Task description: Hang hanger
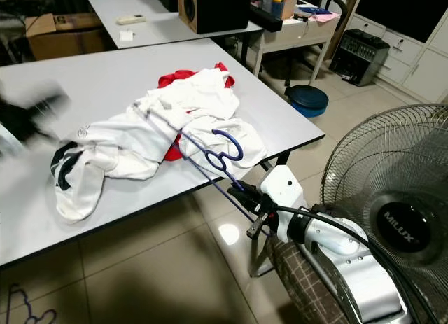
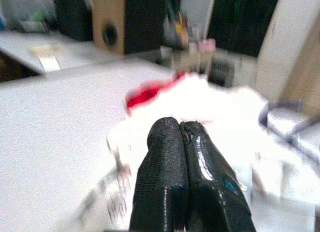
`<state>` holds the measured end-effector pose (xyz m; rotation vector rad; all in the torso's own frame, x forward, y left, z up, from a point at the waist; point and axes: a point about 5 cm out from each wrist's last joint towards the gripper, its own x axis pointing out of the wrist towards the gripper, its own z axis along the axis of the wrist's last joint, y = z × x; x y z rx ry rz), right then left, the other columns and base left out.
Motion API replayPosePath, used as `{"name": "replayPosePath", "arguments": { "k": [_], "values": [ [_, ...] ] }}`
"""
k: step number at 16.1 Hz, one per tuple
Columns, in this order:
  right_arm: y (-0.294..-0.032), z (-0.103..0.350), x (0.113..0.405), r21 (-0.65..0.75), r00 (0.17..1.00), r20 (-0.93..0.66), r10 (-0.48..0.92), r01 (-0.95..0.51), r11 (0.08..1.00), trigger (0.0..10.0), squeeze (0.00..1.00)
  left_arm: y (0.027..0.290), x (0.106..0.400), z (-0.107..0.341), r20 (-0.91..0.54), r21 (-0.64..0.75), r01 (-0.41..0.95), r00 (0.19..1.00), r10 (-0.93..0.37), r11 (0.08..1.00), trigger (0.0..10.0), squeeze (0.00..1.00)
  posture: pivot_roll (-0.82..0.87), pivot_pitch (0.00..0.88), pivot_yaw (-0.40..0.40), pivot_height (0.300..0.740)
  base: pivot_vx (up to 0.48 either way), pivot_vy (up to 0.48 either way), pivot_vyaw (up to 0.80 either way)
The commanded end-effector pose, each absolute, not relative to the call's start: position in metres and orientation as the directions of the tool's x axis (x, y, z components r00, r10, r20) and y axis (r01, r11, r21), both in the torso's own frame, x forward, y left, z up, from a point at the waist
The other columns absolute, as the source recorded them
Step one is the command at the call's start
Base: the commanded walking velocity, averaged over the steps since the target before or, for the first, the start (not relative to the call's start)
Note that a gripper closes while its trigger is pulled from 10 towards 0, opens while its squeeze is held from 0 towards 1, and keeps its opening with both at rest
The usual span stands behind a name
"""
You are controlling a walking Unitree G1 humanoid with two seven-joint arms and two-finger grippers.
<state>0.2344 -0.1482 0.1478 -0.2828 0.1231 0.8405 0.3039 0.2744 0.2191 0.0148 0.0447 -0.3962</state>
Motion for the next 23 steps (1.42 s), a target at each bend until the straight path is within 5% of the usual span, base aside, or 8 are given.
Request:
{"name": "replayPosePath", "arguments": {
  "k": [1, 3, 11, 14, 16, 17, 18, 23],
  "values": [
    [-0.150, 0.147, 0.231, -0.207, 0.670, -0.223, 0.709, -0.743, 0.637, 10.0, 0.00, 0.265, 0.296, 0.210, -0.137, 0.111, 0.429, 0.900, -0.414, 0.896, 10.0, 0.00, 0.01, 0.000, -0.043, 0.740, 0.000, 0.000, 0.00],
    [-0.147, 0.145, 0.230, -0.199, 0.666, -0.234, 0.709, -0.746, 0.635, 10.0, 0.00, 0.258, 0.284, 0.192, -0.225, 0.139, 0.465, 0.875, -0.429, 0.875, 10.0, 1.00, 0.01, 0.000, -0.050, 0.740, 0.000, 0.000, 0.00],
    [-0.146, 0.143, 0.228, -0.200, 0.682, -0.262, 0.683, -0.730, 0.653, 10.0, 0.00, 0.256, 0.278, 0.163, -0.287, 0.397, 0.346, 0.927, -0.243, 0.850, 10.0, 1.00, -0.02, 0.000, -0.073, 0.740, 0.000, 0.000, 0.00],
    [-0.146, 0.143, 0.226, -0.197, 0.672, -0.276, 0.687, -0.739, 0.644, 10.0, 0.00, 0.255, 0.276, 0.155, -0.316, 0.376, 0.351, 0.919, -0.238, 0.858, 10.0, 0.00, -0.04, 0.000, -0.083, 0.740, 0.000, 0.000, 0.00],
    [-0.146, 0.143, 0.226, -0.197, 0.667, -0.281, 0.690, -0.743, 0.639, 10.0, 0.00, 0.257, 0.273, 0.145, -0.368, 0.373, 0.361, 0.903, -0.221, 0.855, 10.0, 0.00, -0.04, 0.000, -0.085, 0.740, 0.000, 0.000, 0.00],
    [-0.146, 0.144, 0.225, -0.197, 0.665, -0.284, 0.691, -0.746, 0.637, 10.0, 0.00, 0.257, 0.271, 0.142, -0.381, 0.362, 0.367, 0.897, -0.223, 0.857, 7.7, 0.00, -0.04, 0.000, -0.086, 0.740, 0.000, 0.000, 0.00],
    [-0.146, 0.145, 0.225, -0.198, 0.664, -0.285, 0.691, -0.747, 0.635, 10.0, 0.00, 0.258, 0.270, 0.142, -0.379, 0.357, 0.364, 0.898, -0.223, 0.860, 0.0, 0.00, -0.05, 0.000, -0.087, 0.740, 0.000, 0.000, 0.00],
    [-0.144, 0.145, 0.225, -0.200, 0.649, -0.294, 0.702, -0.760, 0.618, 10.0, 0.00, 0.260, 0.274, 0.145, -0.352, 0.341, 0.339, 0.911, -0.215, 0.877, 0.0, 0.00, -0.04, 0.000, -0.090, 0.740, 0.000, 0.000, 0.00]
  ]
}}
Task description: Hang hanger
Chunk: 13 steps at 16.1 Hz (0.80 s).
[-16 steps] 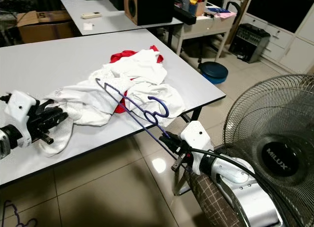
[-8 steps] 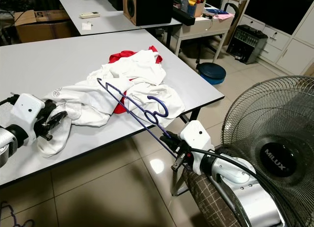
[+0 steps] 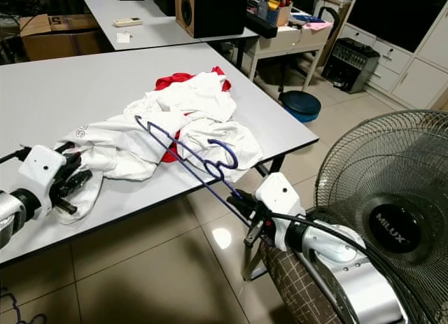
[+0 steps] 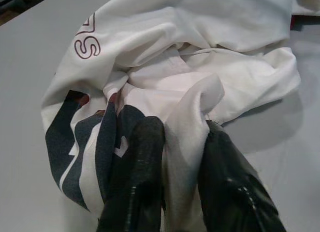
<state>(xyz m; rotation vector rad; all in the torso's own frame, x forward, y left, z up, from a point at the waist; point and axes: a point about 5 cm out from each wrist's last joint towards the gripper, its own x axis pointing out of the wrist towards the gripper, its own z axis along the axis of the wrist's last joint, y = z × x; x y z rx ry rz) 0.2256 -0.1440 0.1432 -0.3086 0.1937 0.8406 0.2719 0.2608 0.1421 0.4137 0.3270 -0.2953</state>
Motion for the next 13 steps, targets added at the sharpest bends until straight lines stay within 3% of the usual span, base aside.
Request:
{"name": "replayPosePath", "arguments": {
  "k": [1, 6, 9, 11, 13],
  "values": [
    [-0.144, 0.144, 0.225, -0.201, 0.642, -0.300, 0.705, -0.765, 0.611, 10.0, 0.00, 0.260, 0.275, 0.145, -0.347, 0.334, 0.334, 0.913, -0.214, 0.881, 0.0, 0.00, -0.04, 0.000, -0.090, 0.740, 0.000, 0.000, 0.00],
    [-0.144, 0.142, 0.222, -0.201, 0.619, -0.324, 0.716, -0.784, 0.587, 10.0, 0.00, 0.259, 0.281, 0.151, -0.312, 0.310, 0.315, 0.925, -0.217, 0.897, 0.0, 0.00, -0.04, 0.000, -0.082, 0.740, 0.000, 0.000, 0.00],
    [-0.148, 0.139, 0.219, -0.199, 0.601, -0.352, 0.717, -0.797, 0.571, 10.0, 0.00, 0.260, 0.290, 0.169, -0.210, 0.253, 0.277, 0.951, -0.227, 0.927, 0.0, 0.00, -0.05, 0.000, -0.073, 0.740, 0.000, 0.000, 0.00],
    [-0.156, 0.139, 0.222, -0.212, 0.612, -0.369, 0.699, -0.788, 0.578, 10.0, 0.00, 0.259, 0.302, 0.221, 0.037, 0.125, 0.274, 0.959, -0.281, 0.953, 0.0, 0.00, -0.04, 0.000, -0.069, 0.740, 0.000, 0.000, 0.00],
    [-0.157, 0.139, 0.224, -0.220, 0.621, -0.374, 0.689, -0.781, 0.584, 10.0, 0.00, 0.257, 0.304, 0.241, 0.113, 0.107, 0.322, 0.936, -0.333, 0.941, 0.0, 0.00, -0.04, 0.000, -0.069, 0.740, 0.000, 0.000, 0.00]
  ]
}}
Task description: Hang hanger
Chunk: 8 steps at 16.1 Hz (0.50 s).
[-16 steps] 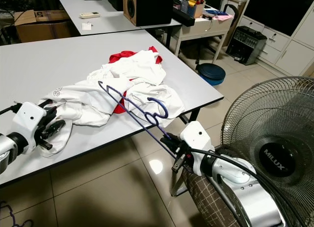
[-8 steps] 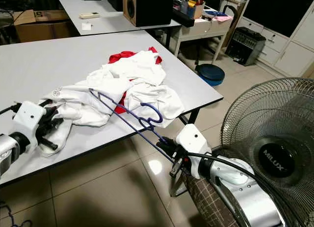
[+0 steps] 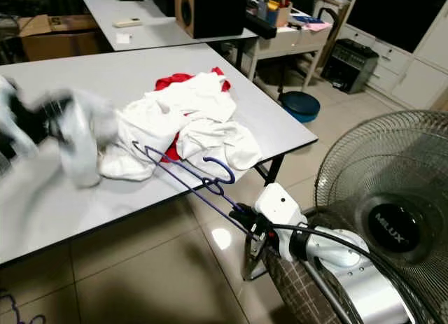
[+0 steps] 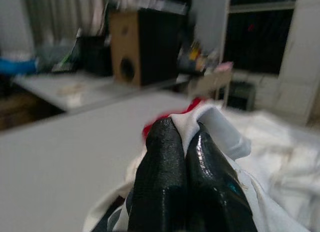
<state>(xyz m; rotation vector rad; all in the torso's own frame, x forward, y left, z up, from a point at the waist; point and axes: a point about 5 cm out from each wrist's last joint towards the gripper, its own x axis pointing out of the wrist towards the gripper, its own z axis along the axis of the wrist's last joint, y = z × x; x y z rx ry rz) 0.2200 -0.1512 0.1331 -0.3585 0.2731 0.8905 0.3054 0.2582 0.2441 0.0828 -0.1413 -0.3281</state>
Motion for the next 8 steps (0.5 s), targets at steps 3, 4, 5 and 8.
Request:
{"name": "replayPosePath", "arguments": {
  "k": [3, 4, 5, 8],
  "values": [
    [-0.157, 0.138, 0.231, -0.234, 0.625, -0.373, 0.686, -0.778, 0.582, 10.0, 0.00, 0.256, 0.300, 0.293, 0.284, 0.081, 0.490, 0.824, -0.491, 0.868, 0.0, 0.00, -0.03, 0.000, -0.066, 0.740, 0.000, 0.000, 0.00],
    [-0.154, 0.138, 0.234, -0.237, 0.616, -0.369, 0.696, -0.786, 0.570, 10.0, 0.00, 0.258, 0.296, 0.307, 0.325, 0.081, 0.531, 0.786, -0.526, 0.843, 0.0, 0.00, -0.02, 0.000, -0.063, 0.740, 0.000, 0.000, 0.00],
    [-0.151, 0.137, 0.239, -0.240, 0.610, -0.364, 0.704, -0.791, 0.563, 10.0, 0.00, 0.260, 0.293, 0.317, 0.359, 0.074, 0.557, 0.759, -0.543, 0.827, 0.0, 0.00, -0.01, 0.000, -0.062, 0.740, 0.000, 0.000, 0.00],
    [-0.141, 0.136, 0.254, -0.246, 0.580, -0.350, 0.735, -0.814, 0.526, 10.0, 0.00, 0.268, 0.291, 0.332, 0.439, 0.024, 0.566, 0.734, -0.518, 0.824, 0.0, 0.00, 0.00, 0.000, -0.060, 0.740, 0.000, 0.000, 0.00]
  ]
}}
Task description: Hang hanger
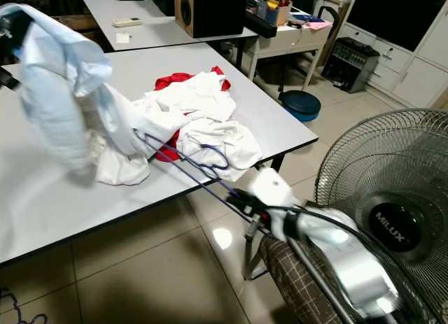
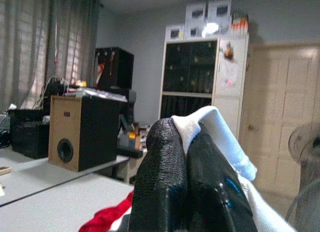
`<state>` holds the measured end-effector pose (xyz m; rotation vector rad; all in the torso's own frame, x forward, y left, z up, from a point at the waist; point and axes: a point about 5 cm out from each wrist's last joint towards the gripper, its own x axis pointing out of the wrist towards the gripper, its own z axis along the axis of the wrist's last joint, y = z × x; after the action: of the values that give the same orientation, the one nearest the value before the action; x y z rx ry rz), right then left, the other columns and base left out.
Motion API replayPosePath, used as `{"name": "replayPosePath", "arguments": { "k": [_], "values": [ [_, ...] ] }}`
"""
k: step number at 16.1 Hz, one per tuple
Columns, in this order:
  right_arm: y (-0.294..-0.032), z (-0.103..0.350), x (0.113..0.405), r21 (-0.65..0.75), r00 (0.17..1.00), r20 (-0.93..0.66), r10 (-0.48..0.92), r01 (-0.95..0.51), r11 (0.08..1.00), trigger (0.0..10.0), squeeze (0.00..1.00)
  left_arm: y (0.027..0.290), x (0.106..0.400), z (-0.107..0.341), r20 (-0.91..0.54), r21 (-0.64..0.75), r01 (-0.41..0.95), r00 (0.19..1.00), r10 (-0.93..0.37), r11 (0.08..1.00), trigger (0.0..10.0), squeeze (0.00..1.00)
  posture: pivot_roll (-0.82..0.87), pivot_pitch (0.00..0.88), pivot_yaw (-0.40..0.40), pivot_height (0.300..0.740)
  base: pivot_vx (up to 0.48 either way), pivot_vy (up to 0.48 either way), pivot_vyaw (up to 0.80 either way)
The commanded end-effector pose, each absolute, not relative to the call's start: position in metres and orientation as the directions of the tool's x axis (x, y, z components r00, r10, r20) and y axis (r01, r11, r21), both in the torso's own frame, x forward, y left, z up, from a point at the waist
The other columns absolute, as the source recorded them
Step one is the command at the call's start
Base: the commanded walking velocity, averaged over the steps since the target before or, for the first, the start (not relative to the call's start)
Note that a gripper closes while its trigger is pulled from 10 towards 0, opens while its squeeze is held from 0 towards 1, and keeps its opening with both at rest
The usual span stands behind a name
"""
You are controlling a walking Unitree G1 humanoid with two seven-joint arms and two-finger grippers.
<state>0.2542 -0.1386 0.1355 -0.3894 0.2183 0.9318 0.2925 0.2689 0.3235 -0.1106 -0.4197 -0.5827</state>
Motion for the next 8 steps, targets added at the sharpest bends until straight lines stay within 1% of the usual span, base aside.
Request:
{"name": "replayPosePath", "arguments": {
  "k": [1, 3, 5, 6, 8],
  "values": [
    [-0.137, 0.136, 0.259, -0.251, 0.576, -0.345, 0.741, -0.818, 0.518, 10.0, 0.00, 0.268, 0.291, 0.330, 0.425, 0.025, 0.569, 0.738, -0.524, 0.822, 0.0, 0.00, 0.00, 0.000, -0.063, 0.740, 0.000, 0.000, 0.00],
    [-0.127, 0.144, 0.260, -0.250, 0.524, -0.319, 0.790, -0.850, 0.463, 10.0, 0.00, 0.271, 0.296, 0.319, 0.357, 0.022, 0.507, 0.801, -0.481, 0.862, 0.0, 0.00, 0.02, 0.000, -0.074, 0.740, 0.000, 0.000, 0.00],
    [-0.129, 0.164, 0.258, -0.262, 0.504, -0.260, 0.824, -0.858, 0.442, 10.0, 0.00, 0.278, 0.300, 0.313, 0.329, 0.009, 0.436, 0.849, -0.414, 0.900, 0.0, 0.00, 0.02, 0.000, -0.086, 0.740, 0.000, 0.000, 0.00],
    [-0.130, 0.167, 0.258, -0.258, 0.498, -0.252, 0.830, -0.861, 0.439, 10.0, 0.00, 0.278, 0.300, 0.313, 0.327, 0.009, 0.433, 0.851, -0.412, 0.901, 0.0, 0.00, 0.02, 0.000, -0.086, 0.740, 0.000, 0.000, 0.00],
    [-0.133, 0.169, 0.247, -0.238, 0.429, -0.273, 0.861, -0.897, 0.371, 10.0, 0.00, 0.280, 0.300, 0.311, 0.315, 0.016, 0.404, 0.866, -0.388, 0.915, 0.0, 0.00, 0.03, 0.000, -0.089, 0.740, 0.000, 0.000, 0.00]
  ]
}}
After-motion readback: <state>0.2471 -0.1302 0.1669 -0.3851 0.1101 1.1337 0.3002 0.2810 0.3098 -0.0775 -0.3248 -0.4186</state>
